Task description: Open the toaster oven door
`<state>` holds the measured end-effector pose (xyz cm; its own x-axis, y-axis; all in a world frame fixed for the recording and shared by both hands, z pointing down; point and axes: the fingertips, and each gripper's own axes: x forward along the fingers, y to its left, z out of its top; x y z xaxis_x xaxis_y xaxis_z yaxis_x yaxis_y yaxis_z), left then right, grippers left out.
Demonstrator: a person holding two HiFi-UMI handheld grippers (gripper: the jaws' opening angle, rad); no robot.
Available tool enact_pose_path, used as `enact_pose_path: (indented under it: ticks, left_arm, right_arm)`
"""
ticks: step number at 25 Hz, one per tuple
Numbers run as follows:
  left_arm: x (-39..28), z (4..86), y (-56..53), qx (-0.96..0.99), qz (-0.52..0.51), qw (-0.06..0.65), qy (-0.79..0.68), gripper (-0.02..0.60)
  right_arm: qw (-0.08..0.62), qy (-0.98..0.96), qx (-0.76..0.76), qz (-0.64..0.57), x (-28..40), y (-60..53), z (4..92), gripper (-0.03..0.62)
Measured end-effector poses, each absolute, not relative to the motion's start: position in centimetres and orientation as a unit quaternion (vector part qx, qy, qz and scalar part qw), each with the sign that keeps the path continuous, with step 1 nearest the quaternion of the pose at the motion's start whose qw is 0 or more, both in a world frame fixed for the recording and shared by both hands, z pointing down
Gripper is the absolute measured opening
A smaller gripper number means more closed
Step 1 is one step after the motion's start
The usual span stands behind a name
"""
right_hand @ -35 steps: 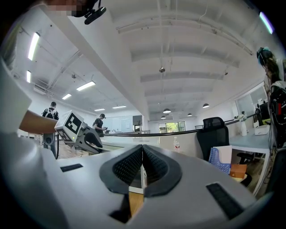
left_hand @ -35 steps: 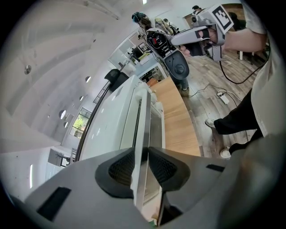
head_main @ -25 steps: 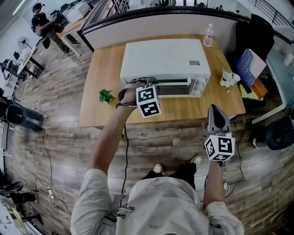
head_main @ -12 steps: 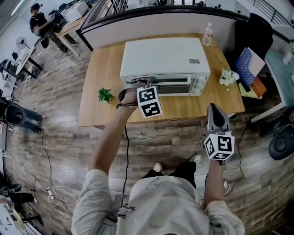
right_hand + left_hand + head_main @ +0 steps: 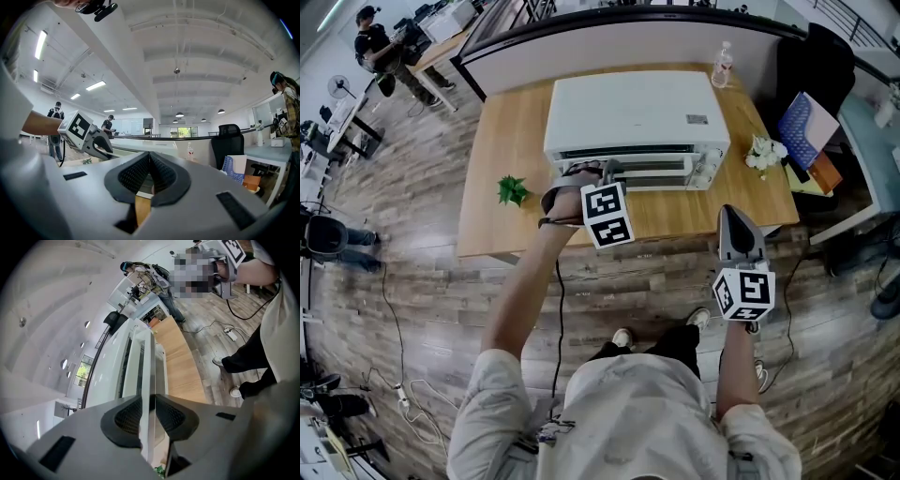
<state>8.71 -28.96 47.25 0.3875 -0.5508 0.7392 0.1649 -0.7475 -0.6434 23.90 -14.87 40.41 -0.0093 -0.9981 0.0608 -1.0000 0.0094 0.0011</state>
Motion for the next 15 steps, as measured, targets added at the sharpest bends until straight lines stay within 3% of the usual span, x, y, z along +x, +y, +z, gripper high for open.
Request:
enact_pose_path:
  ticks: [15]
  left_arm:
    - [7.9,48.4,-25.2,-0.774,-0.522,0.340,0.114,0.091]
  right_arm:
    - [0.033,-0.718,0.694,0.028,22.4,-15.7,41.0,0.023]
